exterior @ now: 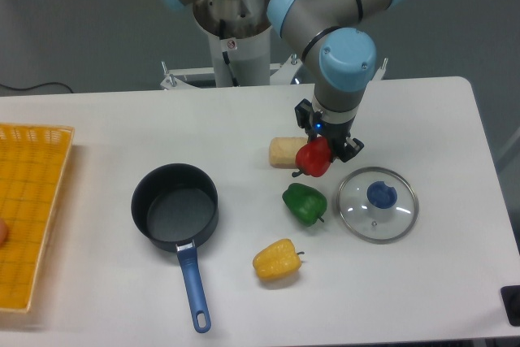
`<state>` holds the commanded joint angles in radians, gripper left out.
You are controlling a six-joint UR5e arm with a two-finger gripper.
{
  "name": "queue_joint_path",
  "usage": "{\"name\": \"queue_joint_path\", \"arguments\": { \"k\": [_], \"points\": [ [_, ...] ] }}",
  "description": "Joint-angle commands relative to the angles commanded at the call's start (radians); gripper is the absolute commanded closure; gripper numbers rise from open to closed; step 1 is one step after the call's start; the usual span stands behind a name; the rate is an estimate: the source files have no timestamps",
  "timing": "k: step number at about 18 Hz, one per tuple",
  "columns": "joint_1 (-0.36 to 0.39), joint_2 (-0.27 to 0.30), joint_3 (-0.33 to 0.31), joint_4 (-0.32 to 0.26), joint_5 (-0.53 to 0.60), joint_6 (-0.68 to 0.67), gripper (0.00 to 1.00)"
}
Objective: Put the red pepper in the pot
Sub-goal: 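Lift the grasped red pepper up from beside the bread roll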
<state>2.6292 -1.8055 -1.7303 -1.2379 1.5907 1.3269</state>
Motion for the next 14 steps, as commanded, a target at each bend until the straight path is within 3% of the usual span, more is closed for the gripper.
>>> {"name": "queue_joint_path", "arguments": {
  "k": [14],
  "points": [
    [-0.034,0.046,-0.011,-0.049,-0.029,-0.043,0.89]
  ]
}}
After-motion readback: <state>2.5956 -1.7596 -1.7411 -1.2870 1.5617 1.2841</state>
